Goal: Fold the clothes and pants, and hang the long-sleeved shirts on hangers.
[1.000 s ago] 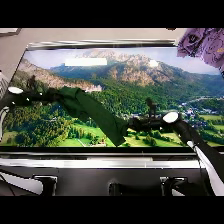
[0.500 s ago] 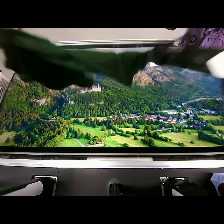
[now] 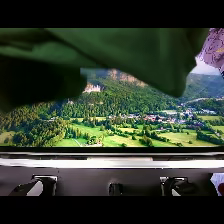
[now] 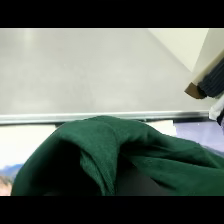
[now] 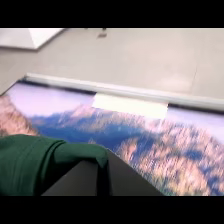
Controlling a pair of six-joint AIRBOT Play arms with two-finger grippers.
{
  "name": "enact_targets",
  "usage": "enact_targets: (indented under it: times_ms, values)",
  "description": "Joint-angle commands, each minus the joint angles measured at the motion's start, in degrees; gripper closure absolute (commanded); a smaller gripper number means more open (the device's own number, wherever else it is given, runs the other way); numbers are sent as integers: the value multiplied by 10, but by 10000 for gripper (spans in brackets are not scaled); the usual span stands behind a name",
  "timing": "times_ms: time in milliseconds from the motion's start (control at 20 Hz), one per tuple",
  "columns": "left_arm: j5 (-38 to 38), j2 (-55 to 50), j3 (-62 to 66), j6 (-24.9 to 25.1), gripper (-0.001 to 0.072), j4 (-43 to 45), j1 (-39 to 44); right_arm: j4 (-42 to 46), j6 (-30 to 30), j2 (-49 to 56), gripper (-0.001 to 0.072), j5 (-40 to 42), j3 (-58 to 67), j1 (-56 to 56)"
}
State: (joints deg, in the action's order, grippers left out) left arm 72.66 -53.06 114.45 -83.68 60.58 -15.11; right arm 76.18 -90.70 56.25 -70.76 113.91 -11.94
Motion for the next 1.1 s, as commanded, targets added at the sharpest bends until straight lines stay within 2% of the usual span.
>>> enact_targets:
  times_ms: [0,150,250,450,600,750,800,850,900,950,1050]
  values:
    - [38,4,-52,-25,691,9,0,-59,-36,49,684,-89,-7,0]
    - [38,-49,-165,-21,690,10,14,-106,-31,145,685,-113,-67,-1]
    - [23,-107,-248,-2,690,10,30,-128,-11,216,685,-91,-127,-1]
    - [-110,-265,-375,38,690,10,62,-166,0,359,685,28,-204,-1]
    - [-177,-403,-370,37,689,-2,71,-177,-5,452,685,99,-203,-1]
    - [-182,-492,-324,37,687,-38,70,-192,-27,489,685,151,-203,-1]
    - [-181,-503,-310,35,631,-38,70,-194,-33,490,685,161,-203,-1]
    - [-181,-503,-299,35,485,-38,69,-197,-33,489,685,165,-203,-1]
    - [-167,-497,-283,31,236,-38,64,-199,-32,487,685,164,-203,-1]
    - [-145,-487,-266,25,20,-37,55,-199,-32,484,685,159,-203,-1]
    - [-91,-446,-238,-1,-2,-30,22,-198,-30,476,685,145,-203,-1]
